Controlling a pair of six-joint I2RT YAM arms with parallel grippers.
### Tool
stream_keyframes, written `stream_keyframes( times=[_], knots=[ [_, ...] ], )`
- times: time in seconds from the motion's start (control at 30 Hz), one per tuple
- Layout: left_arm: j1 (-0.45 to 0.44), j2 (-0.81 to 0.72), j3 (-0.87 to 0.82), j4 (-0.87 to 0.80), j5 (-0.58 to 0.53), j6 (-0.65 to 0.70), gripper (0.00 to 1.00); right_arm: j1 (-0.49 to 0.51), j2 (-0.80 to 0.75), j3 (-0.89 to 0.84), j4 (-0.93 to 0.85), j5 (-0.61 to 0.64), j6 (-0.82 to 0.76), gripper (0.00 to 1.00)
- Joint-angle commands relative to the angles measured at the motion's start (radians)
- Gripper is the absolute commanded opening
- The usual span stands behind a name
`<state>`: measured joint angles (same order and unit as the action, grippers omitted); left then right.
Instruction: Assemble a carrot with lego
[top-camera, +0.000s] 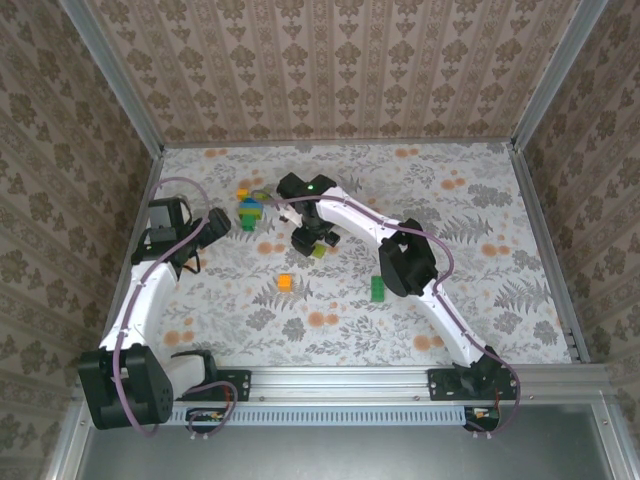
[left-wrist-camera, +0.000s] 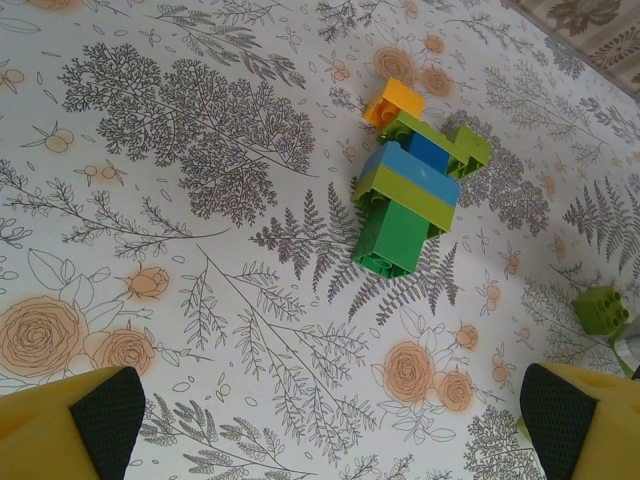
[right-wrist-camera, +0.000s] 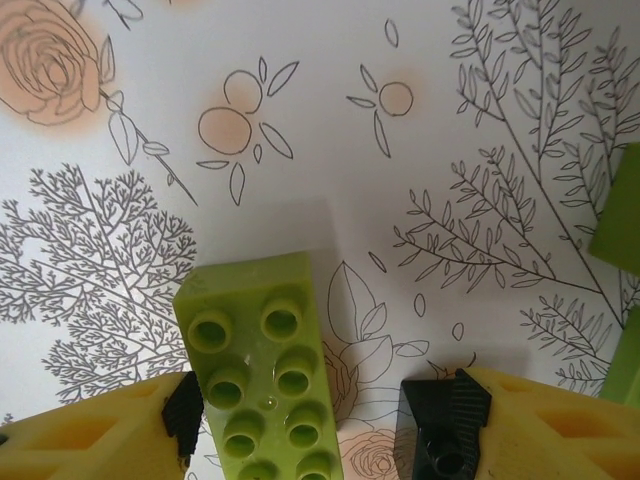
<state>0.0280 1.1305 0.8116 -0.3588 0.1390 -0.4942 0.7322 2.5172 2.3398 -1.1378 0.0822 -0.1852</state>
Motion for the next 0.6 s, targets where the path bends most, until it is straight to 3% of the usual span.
stream_keyframes(
  times=[0.0,0.2,0.57],
  knots=[
    [0.006,-0.009,0.005,-0.008,0.014,0.003,1.0,0.006,0.027,0.025,-0.05,-0.004,-0.024,0.68],
    [0.006,-0.001,0.011,-0.011,0.02,0.008,1.0,0.002,0.041,0.025,-0.064,-0.025,-0.025,0.61],
    [0.006,-0.006,0.01,-0.009,0.026,0.009,1.0,-0.004,-0.002,-0.038,-0.031,-0.08,-0.01,0.65]
  ],
)
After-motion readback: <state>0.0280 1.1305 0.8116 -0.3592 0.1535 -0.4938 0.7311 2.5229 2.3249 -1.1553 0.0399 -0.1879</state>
